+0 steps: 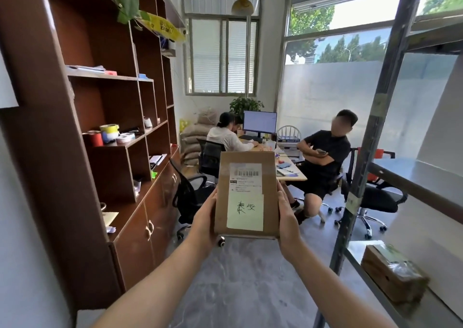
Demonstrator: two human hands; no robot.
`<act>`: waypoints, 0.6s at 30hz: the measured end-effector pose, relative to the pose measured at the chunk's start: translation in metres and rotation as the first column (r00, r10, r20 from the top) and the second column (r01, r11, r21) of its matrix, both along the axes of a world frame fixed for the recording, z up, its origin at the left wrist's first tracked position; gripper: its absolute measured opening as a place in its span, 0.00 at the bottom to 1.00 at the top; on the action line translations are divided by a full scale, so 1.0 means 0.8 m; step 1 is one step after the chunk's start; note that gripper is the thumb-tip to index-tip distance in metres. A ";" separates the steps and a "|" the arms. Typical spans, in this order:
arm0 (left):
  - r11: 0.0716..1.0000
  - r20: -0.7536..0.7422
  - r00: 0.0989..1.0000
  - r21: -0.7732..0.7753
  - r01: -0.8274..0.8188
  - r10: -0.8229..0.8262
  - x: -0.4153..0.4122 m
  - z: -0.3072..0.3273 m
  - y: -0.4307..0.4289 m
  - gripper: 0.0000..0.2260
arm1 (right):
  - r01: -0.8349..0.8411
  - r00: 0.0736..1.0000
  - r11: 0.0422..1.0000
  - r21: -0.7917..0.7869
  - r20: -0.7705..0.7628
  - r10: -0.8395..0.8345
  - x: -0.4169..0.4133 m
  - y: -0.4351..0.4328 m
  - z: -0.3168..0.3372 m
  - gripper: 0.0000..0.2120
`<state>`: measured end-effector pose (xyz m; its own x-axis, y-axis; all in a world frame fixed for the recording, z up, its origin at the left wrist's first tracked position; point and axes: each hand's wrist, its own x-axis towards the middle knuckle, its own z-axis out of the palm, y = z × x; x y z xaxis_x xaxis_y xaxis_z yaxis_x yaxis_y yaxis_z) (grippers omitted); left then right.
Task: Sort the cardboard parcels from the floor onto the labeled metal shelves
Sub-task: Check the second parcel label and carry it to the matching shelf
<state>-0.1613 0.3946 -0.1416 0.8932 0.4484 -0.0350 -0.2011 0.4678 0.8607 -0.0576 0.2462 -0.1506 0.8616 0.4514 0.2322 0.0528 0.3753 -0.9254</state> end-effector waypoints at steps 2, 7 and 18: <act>1.000 0.003 1.000 0.006 0.001 -0.001 0.016 -0.004 0.019 0.16 | 0.008 1.000 1.000 -0.011 0.004 -0.008 0.015 0.015 -0.001 0.19; 0.999 0.019 0.999 0.029 0.034 -0.034 0.066 -0.014 0.069 0.16 | 0.047 0.999 0.996 -0.071 -0.010 -0.048 0.056 0.062 -0.004 0.20; 0.990 0.040 0.990 0.051 0.134 -0.136 0.195 -0.003 0.230 0.18 | 0.157 0.987 0.986 -0.057 -0.019 -0.158 0.152 0.209 0.014 0.17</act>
<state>-0.0051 0.5789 -0.1440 0.9459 0.3236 0.0232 -0.1760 0.4517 0.8747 0.0639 0.4131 -0.1392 0.9277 0.3212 0.1900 0.0855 0.3126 -0.9460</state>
